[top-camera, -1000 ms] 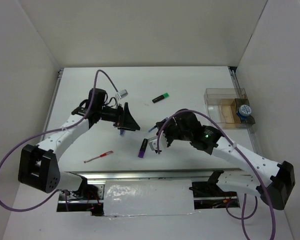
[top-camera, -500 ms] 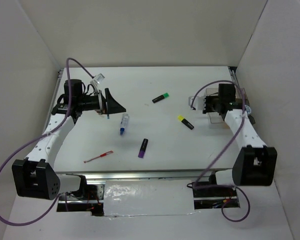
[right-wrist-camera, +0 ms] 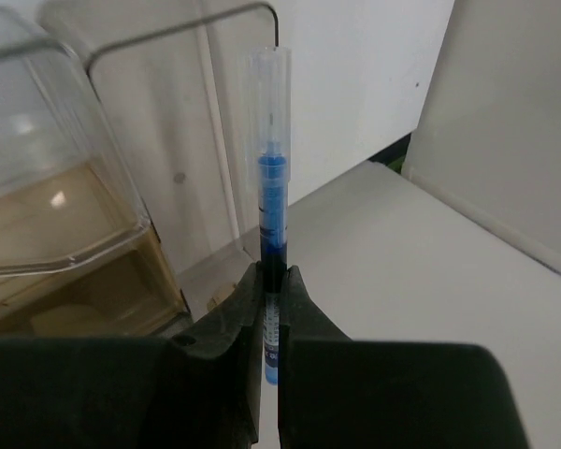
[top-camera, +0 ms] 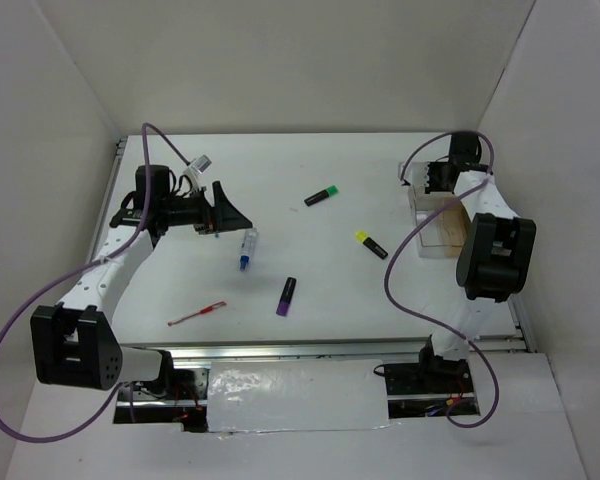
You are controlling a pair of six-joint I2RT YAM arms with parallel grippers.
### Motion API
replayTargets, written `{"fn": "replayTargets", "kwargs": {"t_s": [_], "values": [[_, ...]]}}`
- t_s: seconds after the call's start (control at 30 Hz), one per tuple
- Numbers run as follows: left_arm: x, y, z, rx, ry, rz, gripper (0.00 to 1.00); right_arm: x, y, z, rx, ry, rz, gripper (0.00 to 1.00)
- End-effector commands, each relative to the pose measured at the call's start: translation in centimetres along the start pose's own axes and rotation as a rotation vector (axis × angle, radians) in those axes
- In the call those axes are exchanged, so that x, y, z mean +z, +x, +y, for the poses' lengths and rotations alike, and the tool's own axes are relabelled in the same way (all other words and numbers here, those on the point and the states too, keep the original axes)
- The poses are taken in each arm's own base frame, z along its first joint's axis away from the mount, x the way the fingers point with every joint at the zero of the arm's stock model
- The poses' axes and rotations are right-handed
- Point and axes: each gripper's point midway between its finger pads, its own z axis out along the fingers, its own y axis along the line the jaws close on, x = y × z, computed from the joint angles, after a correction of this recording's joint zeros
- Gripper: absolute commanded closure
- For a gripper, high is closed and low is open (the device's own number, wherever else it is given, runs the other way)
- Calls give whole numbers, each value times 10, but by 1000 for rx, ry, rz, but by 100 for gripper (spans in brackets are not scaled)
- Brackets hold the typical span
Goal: Sort the stationery into containers
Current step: Place the pen in the storage box.
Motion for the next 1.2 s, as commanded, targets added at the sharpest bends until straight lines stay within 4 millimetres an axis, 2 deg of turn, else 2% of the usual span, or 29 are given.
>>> {"fn": "replayTargets", "kwargs": {"t_s": [0.0,0.17,0.3,0.37,0.4,0.47,0.5,0.63,0.77,0.8,0.83,0.87,0.9,0.97,1.0,1.03,1.07,1.1,1.17], "values": [[0,-6,5,28,1,-20,1,0,31,-18,-74,15,93,100],[-1,-9,20,-7,-34,-34,1,12,45,-14,-88,-13,115,100],[-3,-11,28,-20,-52,-44,1,22,49,-12,-109,-19,124,98],[-5,-12,31,-17,-61,-50,1,25,49,-16,-110,-17,127,84],[-6,-12,32,-18,-69,-50,1,29,49,-13,-110,-33,128,74],[-13,-17,38,-18,-91,-74,1,30,47,-16,-109,-31,118,68],[-15,-18,41,-24,-96,-79,1,32,46,-16,-116,-32,115,61],[-21,-20,45,-29,-105,-90,1,35,41,-19,-136,-30,105,52],[-28,-26,52,-21,-146,-111,1,28,36,-24,-142,-20,103,52],[-36,-33,60,-7,-202,-141,2,28,32,-23,-135,-19,89,52],[-42,-38,68,7,-251,-162,3,19,26,-30,-132,5,79,52],[-51,-46,77,49,-315,-188,5,16,15,-31,-127,14,38,53],[-61,-52,97,66,-444,-215,11,1,7,-42,-95,56,21,53],[-74,-62,116,136,-589,-237,17,-12,-10,-46,-55,79,-32,54],[-89,-70,137,140,-753,-275,24,-26,-29,-56,-10,115,-82,54],[-97,-73,147,137,-820,-293,26,-33,-40,-59,15,132,-107,54],[-101,-75,157,112,-876,-308,31,-49,-52,-65,73,165,-152,54],[-113,-80,164,96,-957,-346,31,-55,-70,-66,88,175,-191,54],[-111,-86,174,40,-1008,-366,35,-67,-91,-65,142,188,-248,55]]}}
